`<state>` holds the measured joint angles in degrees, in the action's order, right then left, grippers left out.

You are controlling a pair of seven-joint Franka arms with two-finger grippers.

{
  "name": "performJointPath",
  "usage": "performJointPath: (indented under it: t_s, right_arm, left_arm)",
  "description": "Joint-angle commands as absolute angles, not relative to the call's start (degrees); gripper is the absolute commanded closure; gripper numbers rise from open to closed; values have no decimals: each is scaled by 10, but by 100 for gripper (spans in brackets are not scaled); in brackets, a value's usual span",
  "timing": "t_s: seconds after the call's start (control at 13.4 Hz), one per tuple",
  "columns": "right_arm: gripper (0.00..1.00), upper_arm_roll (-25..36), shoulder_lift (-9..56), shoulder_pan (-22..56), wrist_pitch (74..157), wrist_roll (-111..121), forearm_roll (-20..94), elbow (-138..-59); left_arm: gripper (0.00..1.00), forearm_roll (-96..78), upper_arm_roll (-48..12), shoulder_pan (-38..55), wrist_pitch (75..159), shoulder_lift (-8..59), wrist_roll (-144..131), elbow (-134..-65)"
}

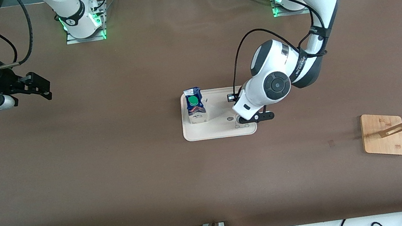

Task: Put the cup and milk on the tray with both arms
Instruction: 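Carry the mug to the tray beside the carton and lower it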

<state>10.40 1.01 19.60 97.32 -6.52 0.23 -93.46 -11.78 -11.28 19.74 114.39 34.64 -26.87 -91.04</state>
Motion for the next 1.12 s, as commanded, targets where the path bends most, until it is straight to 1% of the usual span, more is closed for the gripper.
performJointPath:
  t_s: [0.0, 0.07, 0.3, 0.45, 0.67, 1.05]
  right_arm:
    - [0, 105, 11, 193, 963, -63, 12, -924]
    - [0, 105, 11, 193, 962, -65, 12, -925]
    - [0, 112, 10, 192, 962, -67, 12, -925]
    - [0, 123, 10, 192, 957, -66, 13, -925]
    - [0, 125, 10, 193, 955, -67, 13, -925]
    - [0, 125, 10, 192, 956, -67, 13, -925]
  left_arm:
    - [100, -133, -110, 221, 1150, 369, -276, -882]
    - [100, -134, -110, 221, 1150, 373, -277, -871]
    - [100, -134, -110, 225, 1150, 387, -277, -865]
    - [100, -133, -109, 241, 1182, 400, -280, -867]
    - [100, -130, -109, 241, 1190, 410, -273, -867]
    - [100, -117, -99, 241, 1190, 409, -245, -869]
